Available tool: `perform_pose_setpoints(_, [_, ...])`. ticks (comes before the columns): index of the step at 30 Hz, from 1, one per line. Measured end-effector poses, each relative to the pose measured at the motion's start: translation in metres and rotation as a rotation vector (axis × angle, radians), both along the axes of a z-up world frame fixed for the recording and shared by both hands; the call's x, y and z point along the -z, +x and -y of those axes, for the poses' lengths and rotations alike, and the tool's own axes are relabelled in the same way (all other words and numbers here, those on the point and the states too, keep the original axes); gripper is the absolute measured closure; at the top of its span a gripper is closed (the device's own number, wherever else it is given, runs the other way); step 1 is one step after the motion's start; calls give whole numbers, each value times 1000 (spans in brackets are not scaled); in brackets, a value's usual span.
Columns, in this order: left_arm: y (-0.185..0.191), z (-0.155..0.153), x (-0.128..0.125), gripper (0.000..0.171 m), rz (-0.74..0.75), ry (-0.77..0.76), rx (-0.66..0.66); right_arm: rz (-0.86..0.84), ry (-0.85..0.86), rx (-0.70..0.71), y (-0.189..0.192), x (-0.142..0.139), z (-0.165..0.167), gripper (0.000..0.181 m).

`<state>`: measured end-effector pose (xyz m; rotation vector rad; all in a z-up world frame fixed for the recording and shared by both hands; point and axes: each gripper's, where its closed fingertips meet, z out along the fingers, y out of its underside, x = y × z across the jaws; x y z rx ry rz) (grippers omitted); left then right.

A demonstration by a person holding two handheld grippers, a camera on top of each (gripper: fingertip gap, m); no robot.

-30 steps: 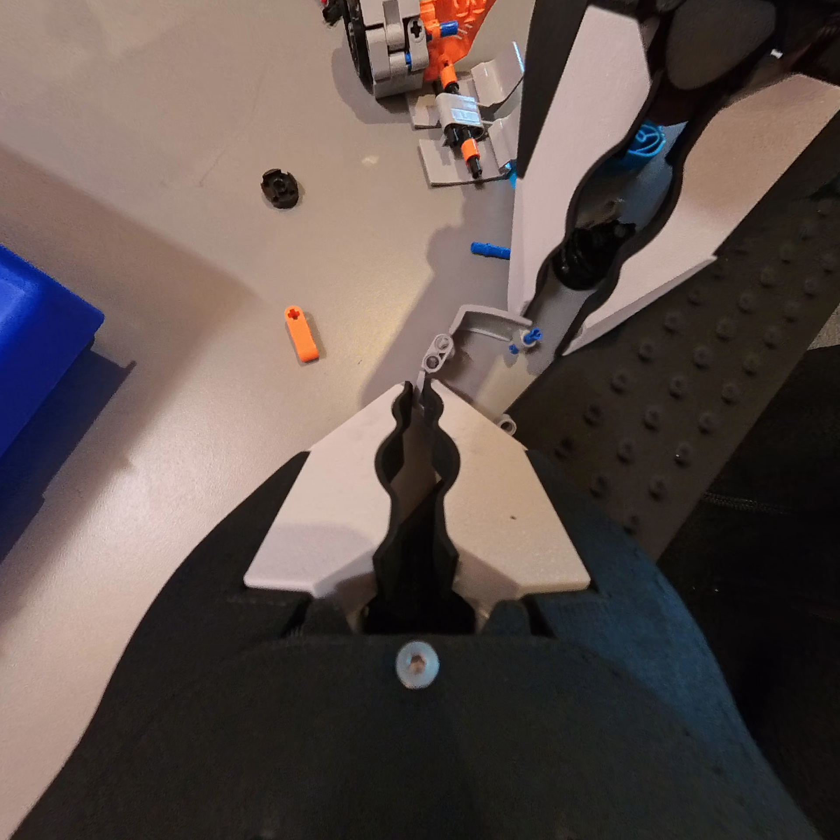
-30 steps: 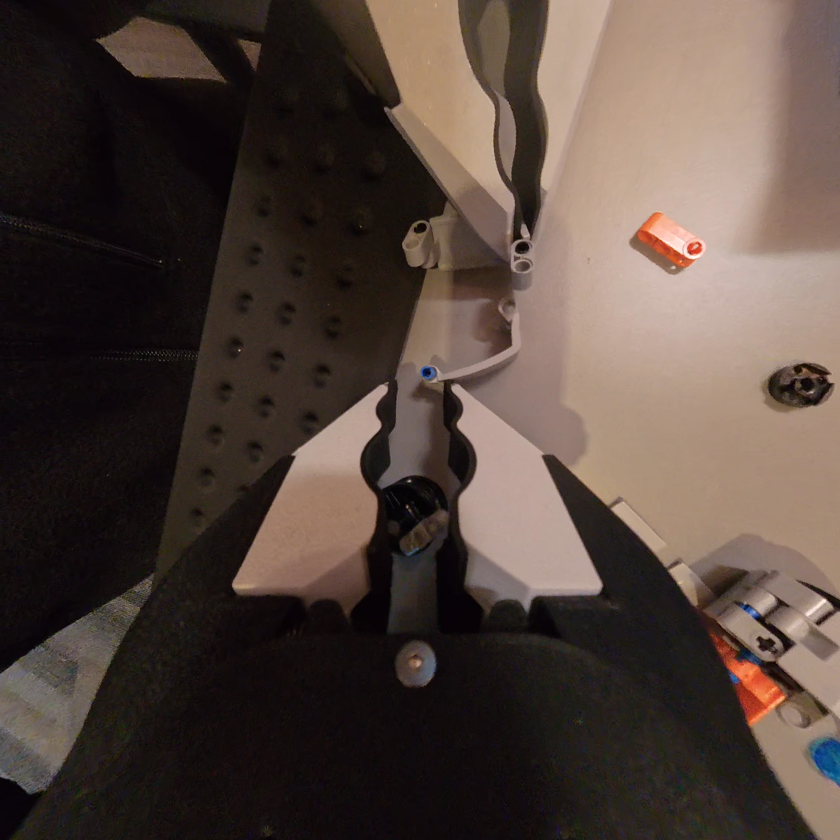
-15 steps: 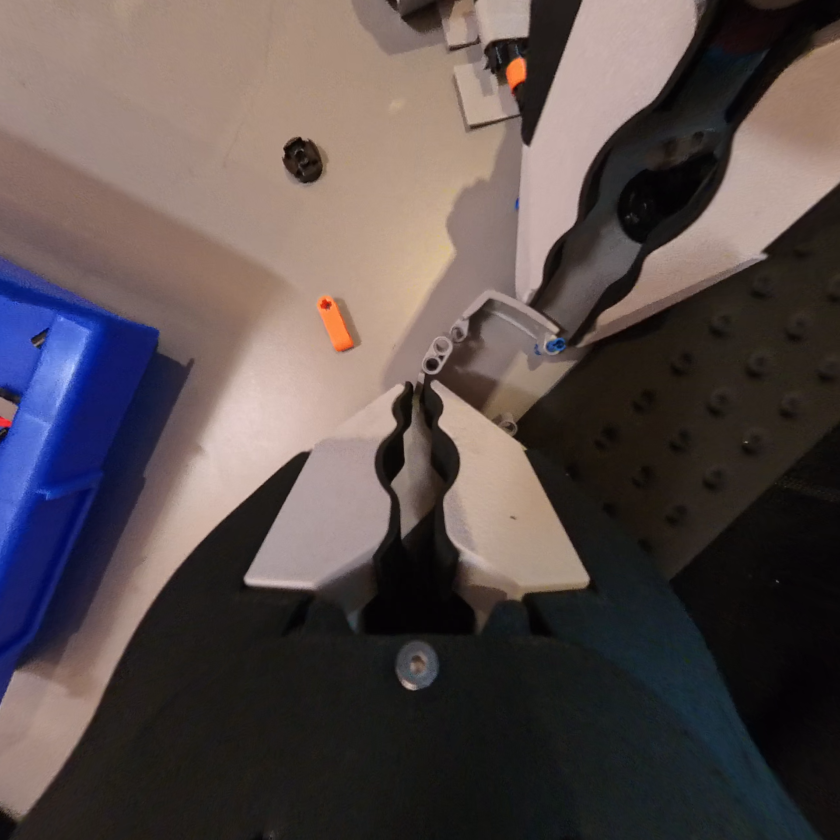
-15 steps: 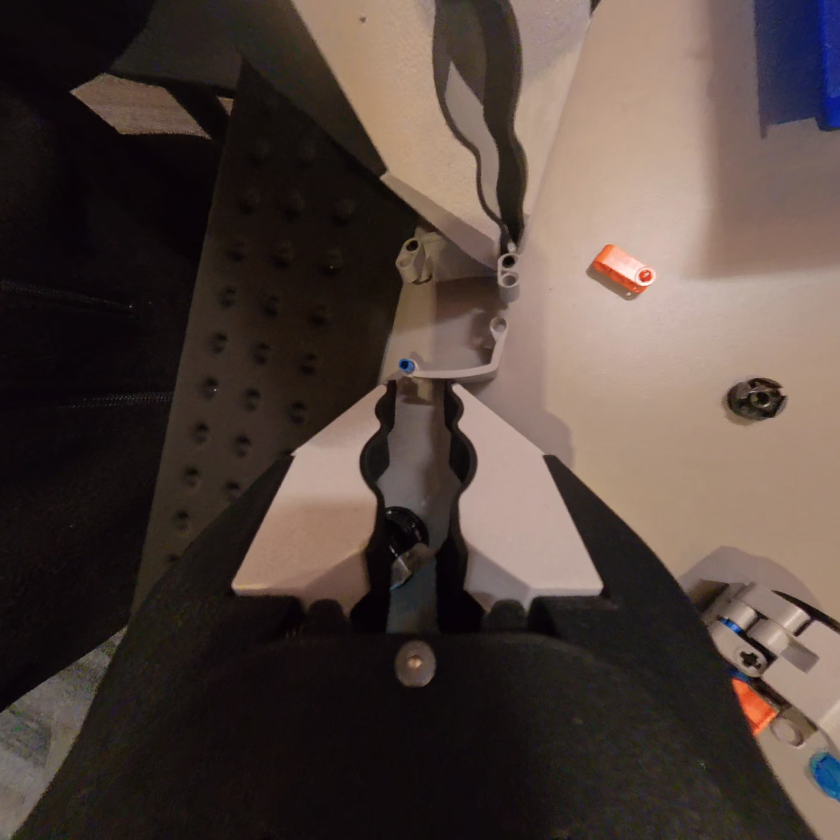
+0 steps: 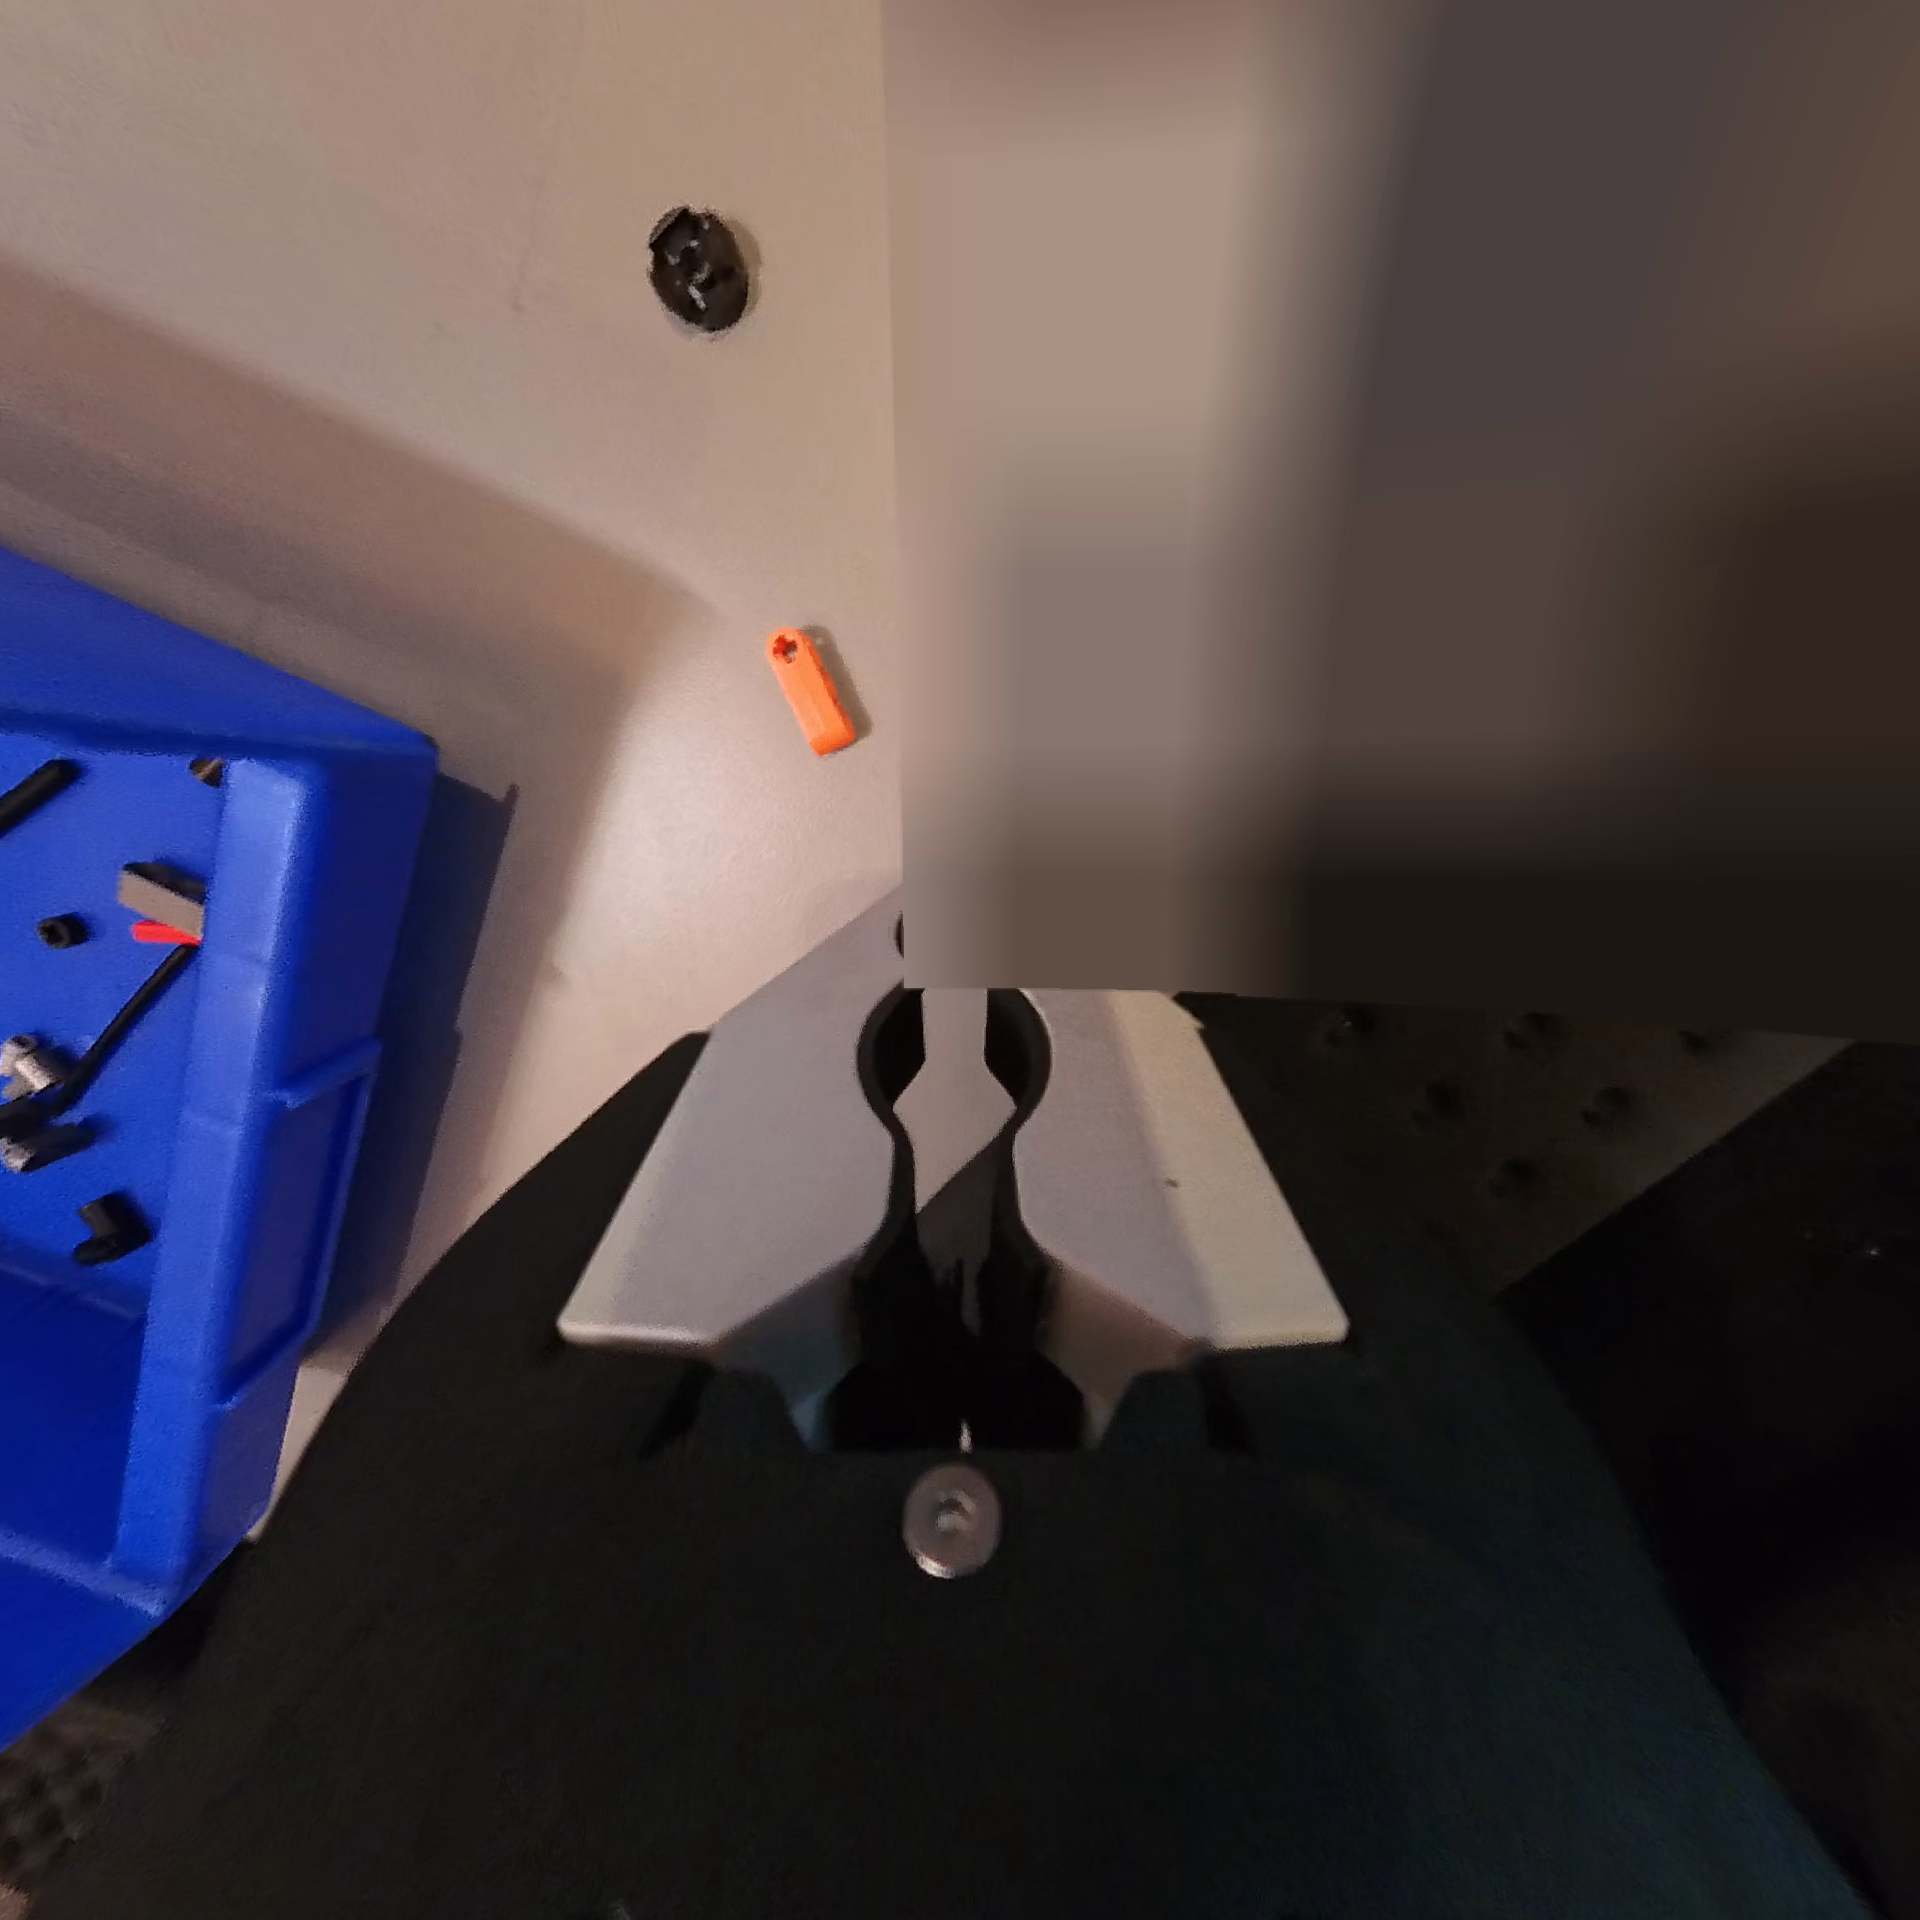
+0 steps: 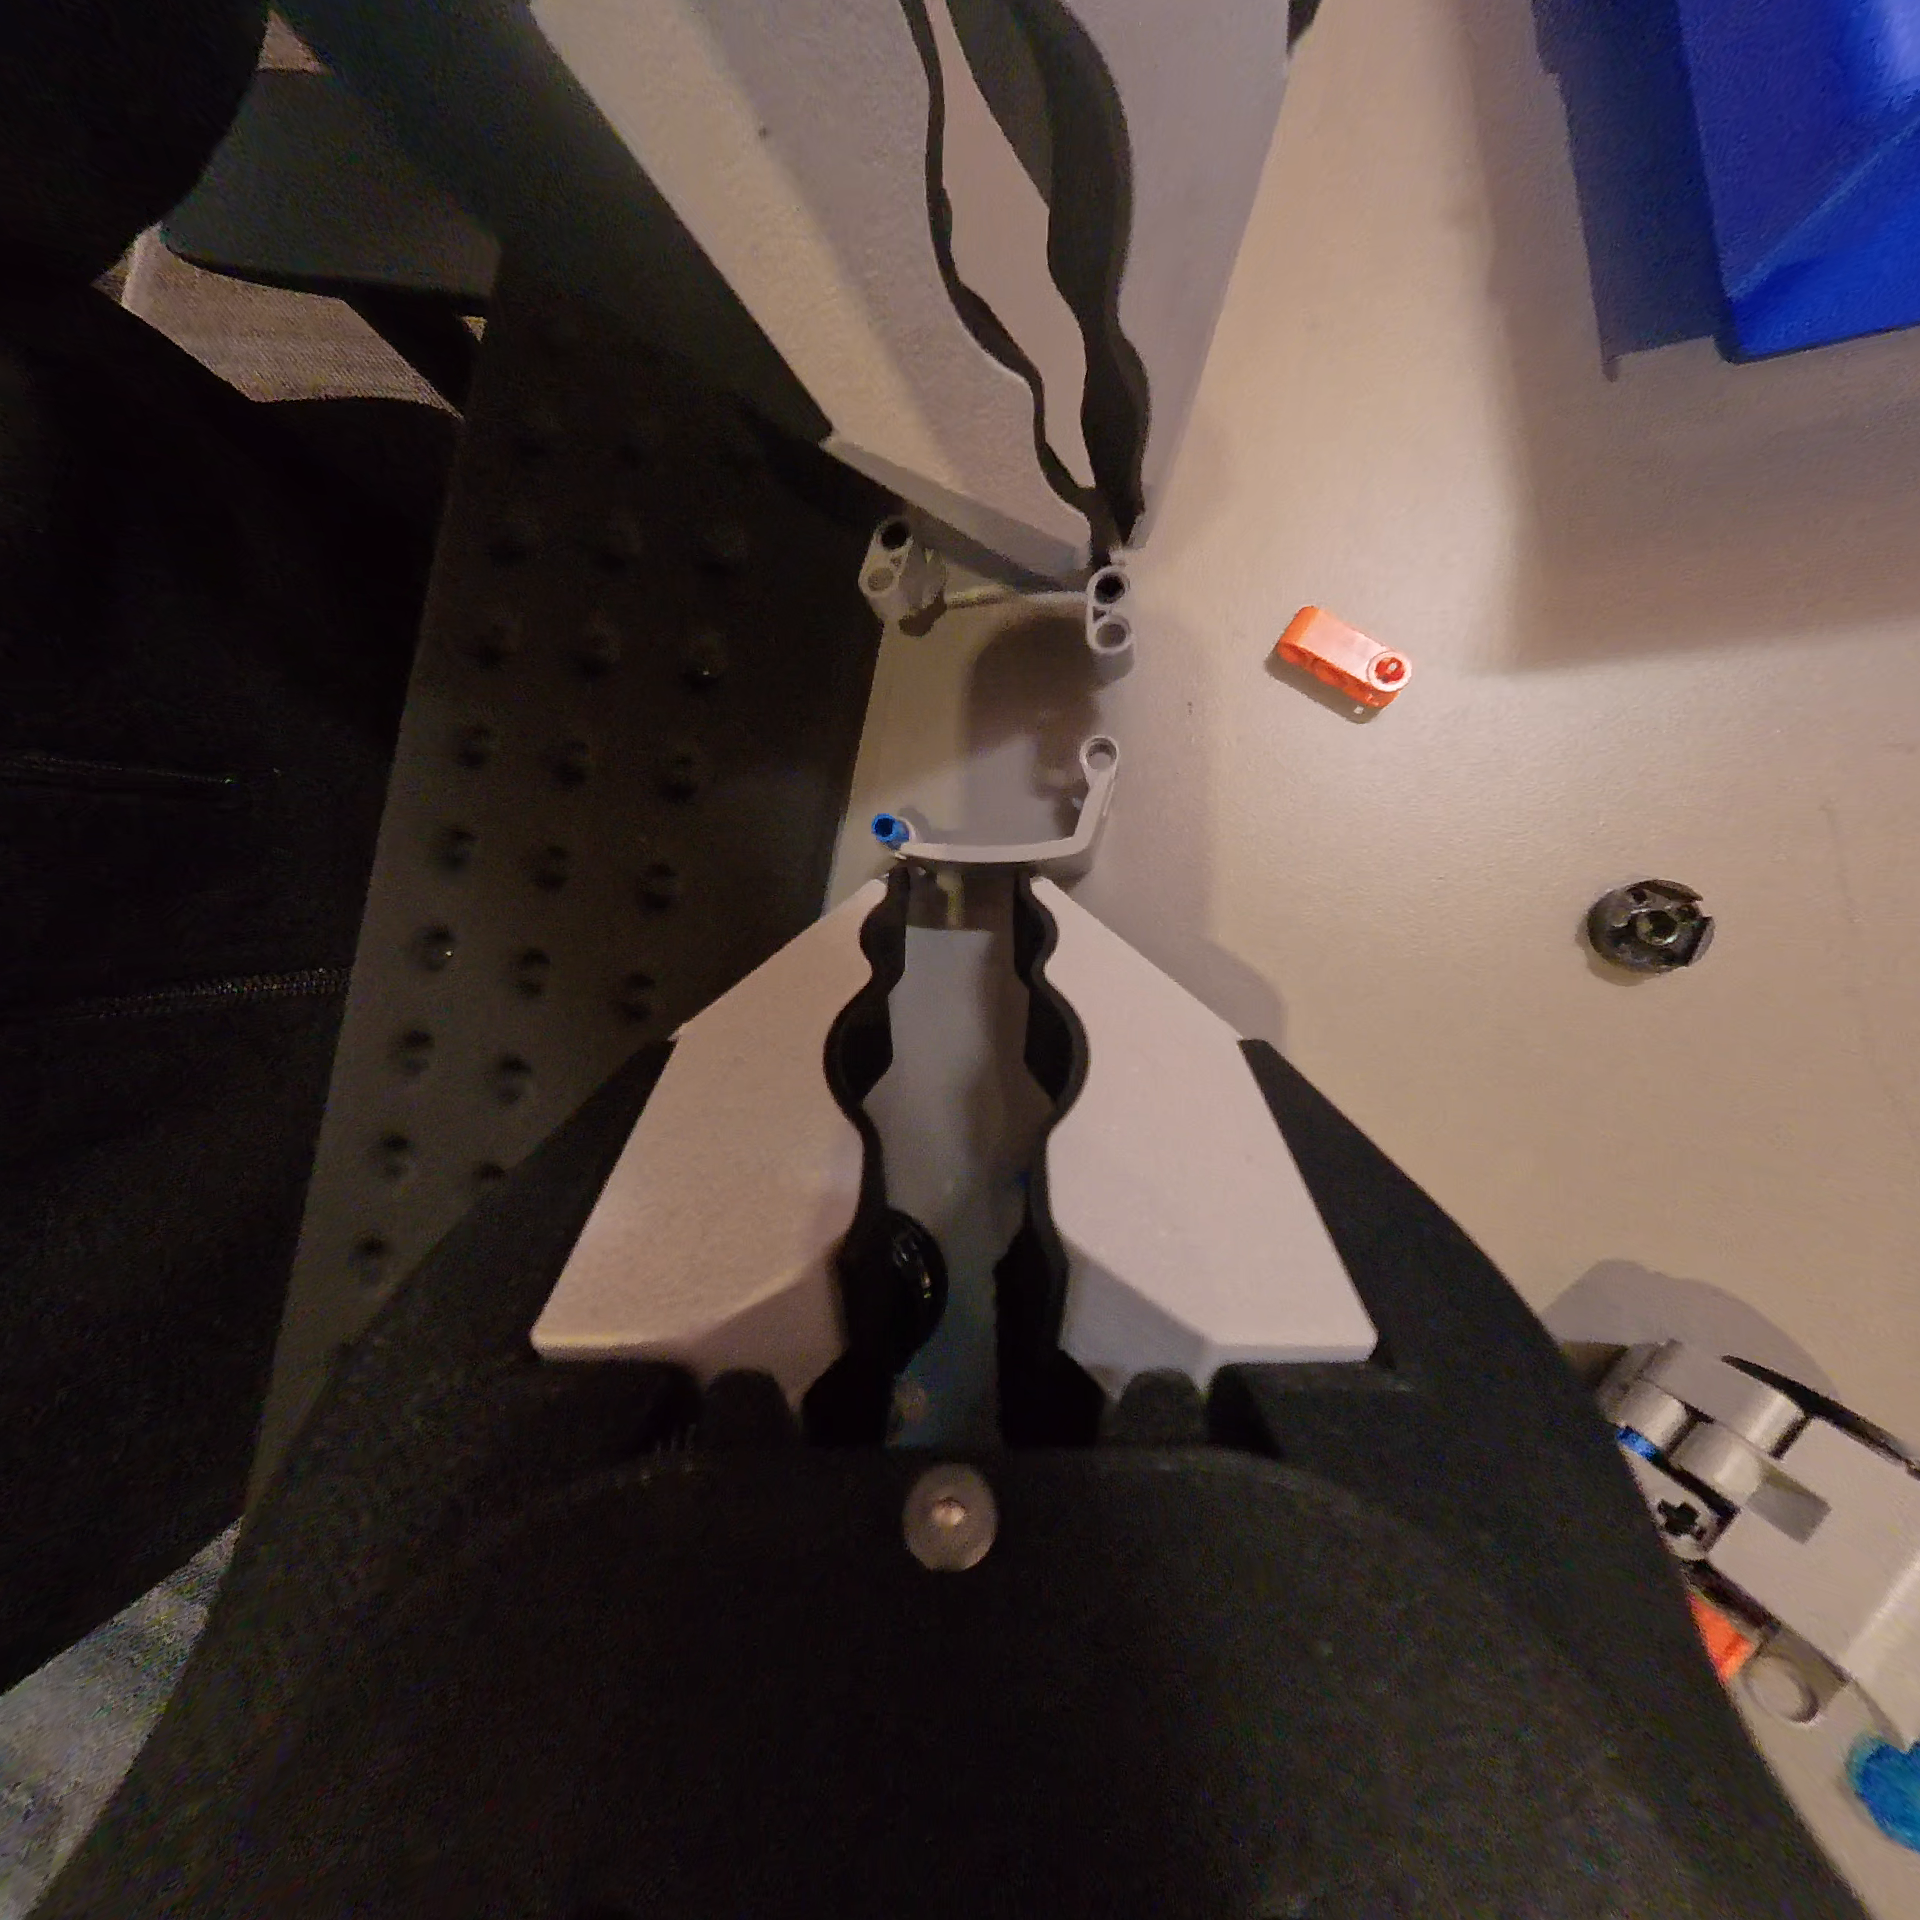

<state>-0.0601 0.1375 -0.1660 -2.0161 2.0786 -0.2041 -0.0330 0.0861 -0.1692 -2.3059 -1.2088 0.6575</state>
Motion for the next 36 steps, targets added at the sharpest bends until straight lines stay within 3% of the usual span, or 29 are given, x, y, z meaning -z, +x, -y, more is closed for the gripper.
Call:
perform_pose_setpoints(1, [2, 2, 2, 170, 5, -14, 0, -3, -5, -1, 0, 0, 0, 163])
perform_pose_setpoints(13, [10, 7, 7, 169, 20, -19, -3, -47, -24, -7, 3, -2, 1, 162])
perform_pose_setpoints(20, [12, 9, 11, 147, 35, -34, -20, -55, -24, -12, 4, -4, 2, 161])
perform_pose_setpoints(23, [13, 14, 0, 141, 105, -101, -6, -53, -16, -16, 6, -5, 1, 160])
perform_pose_setpoints(27, [0, 20, -17, 136, 216, -171, 107, 6, 75, -37, 12, -4, -5, 157])
perform_pose_setpoints(32, [-7, 14, -17, 135, 357, -186, 225, 58, 134, -66, 11, 2, -8, 151])
perform_pose_setpoints(36, [-6, 20, -8, 136, 359, -196, 312, 85, 179, -70, 10, 4, -12, 151])
